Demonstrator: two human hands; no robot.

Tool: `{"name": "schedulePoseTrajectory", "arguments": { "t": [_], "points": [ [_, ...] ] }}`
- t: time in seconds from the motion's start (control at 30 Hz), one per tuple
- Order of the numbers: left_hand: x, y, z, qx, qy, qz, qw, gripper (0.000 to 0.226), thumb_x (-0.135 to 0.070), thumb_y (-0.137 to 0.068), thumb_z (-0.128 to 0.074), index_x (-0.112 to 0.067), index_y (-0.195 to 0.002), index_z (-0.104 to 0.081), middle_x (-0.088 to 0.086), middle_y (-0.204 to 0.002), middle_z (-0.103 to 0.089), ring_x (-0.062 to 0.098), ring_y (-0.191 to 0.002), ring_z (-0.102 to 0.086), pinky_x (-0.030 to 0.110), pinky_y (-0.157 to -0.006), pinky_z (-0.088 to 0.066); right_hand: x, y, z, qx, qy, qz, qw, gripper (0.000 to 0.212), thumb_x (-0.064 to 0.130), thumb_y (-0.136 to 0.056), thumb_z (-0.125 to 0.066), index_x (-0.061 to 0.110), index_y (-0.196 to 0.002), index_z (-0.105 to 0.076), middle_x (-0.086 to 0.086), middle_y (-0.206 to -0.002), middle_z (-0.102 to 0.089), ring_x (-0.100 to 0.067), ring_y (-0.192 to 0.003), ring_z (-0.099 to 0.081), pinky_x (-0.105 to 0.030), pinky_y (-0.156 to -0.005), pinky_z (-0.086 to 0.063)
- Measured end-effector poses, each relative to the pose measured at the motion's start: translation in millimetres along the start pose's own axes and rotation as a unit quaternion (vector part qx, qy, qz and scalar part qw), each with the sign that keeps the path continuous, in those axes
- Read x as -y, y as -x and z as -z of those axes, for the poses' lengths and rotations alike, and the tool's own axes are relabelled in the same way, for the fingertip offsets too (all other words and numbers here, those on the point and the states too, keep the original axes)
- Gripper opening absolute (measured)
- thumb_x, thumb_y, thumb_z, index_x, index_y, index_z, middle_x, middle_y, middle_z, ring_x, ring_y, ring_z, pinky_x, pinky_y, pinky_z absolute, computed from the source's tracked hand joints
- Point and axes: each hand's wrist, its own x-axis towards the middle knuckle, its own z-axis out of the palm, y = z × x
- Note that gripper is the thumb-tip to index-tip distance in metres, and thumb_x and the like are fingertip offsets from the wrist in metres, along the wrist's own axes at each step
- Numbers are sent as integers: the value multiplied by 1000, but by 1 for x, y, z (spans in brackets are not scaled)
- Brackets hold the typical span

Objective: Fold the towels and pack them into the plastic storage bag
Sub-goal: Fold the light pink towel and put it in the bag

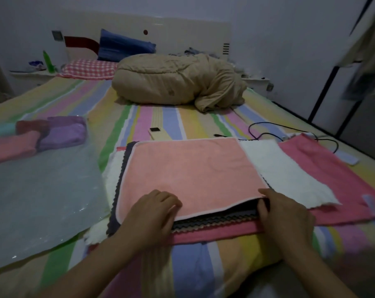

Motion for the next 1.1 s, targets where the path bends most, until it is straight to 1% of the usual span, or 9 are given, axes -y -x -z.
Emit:
{"name": "schedulePoseTrajectory", "arguments": {
  "t": [0.2,0.3,0.43,0.5,0.57,0.77,0.83,0.93,1.1],
  "points": [
    [1,9,-1,3,82,64,995,38,-44,-87,-38,-28,-107,-66,-15,-111,-66,9,-101,-58,27,-84,-48,12,-9,-4,-10,27,37,999,34,9,-69,-71,6,-103,-72,-13,-99,-69,-36,-86,-58,-41,-66,-47],
    [4,11,3,2,209,153,966,35,-45,-88,-41,-29,-106,-67,-18,-106,-68,-1,-100,-61,23,-87,-49,48,-10,-4,-38,-42,111,992,36,15,-76,-54,7,-106,-71,-10,-107,-70,-33,-95,-62,-42,-74,-51],
    [13,-6,17,-34,463,316,827,25,-5,-100,-40,-18,-102,-62,9,-105,-71,21,-95,-69,33,-85,-53,118,1,-1,12,-177,265,948,54,24,-70,-39,10,-114,-68,-8,-118,-67,-30,-106,-62,-42,-89,-53],
    [18,-17,31,-56,565,417,709,23,-5,-101,-35,-11,-106,-57,19,-103,-68,26,-81,-68,30,-69,-56,148,12,1,60,-219,325,918,55,24,-71,-41,12,-120,-64,-6,-124,-64,-28,-109,-61,-39,-93,-50],
    [25,-20,45,-48,597,478,643,23,-15,-101,-37,-9,-113,-56,16,-93,-64,24,-75,-62,28,-58,-57,168,22,3,125,-255,366,886,58,25,-72,-40,13,-125,-60,-5,-127,-62,-28,-109,-59,-38,-92,-50],
    [45,-8,51,-44,527,495,690,43,-20,-97,-52,-21,-138,-40,14,-102,-62,14,-61,-59,24,-49,-50,175,13,2,282,-327,361,827,66,38,-70,-26,24,-119,-67,3,-135,-56,-17,-121,-48,-34,-99,-43],
    [46,-9,46,-46,484,480,730,52,-14,-92,-62,-26,-139,-42,15,-116,-59,17,-72,-62,32,-62,-58,176,-5,4,284,-349,324,832,65,44,-71,-25,23,-112,-70,2,-127,-60,-16,-116,-51,-31,-98,-42],
    [46,-5,39,-20,419,431,799,47,-10,-87,-67,-28,-127,-54,4,-102,-63,15,-76,-62,24,-62,-55,181,-37,-6,286,-368,270,842,40,28,-81,-40,25,-104,-72,3,-119,-63,-15,-114,-54,-38,-97,-44],
    [51,9,34,-17,351,410,842,39,-15,-81,-65,-38,-112,-66,5,-108,-68,15,-98,-65,36,-86,-55,206,-86,-28,291,-303,268,867,31,11,-90,-51,30,-107,-67,7,-123,-60,-12,-114,-53,-35,-94,-45]
  ]
}}
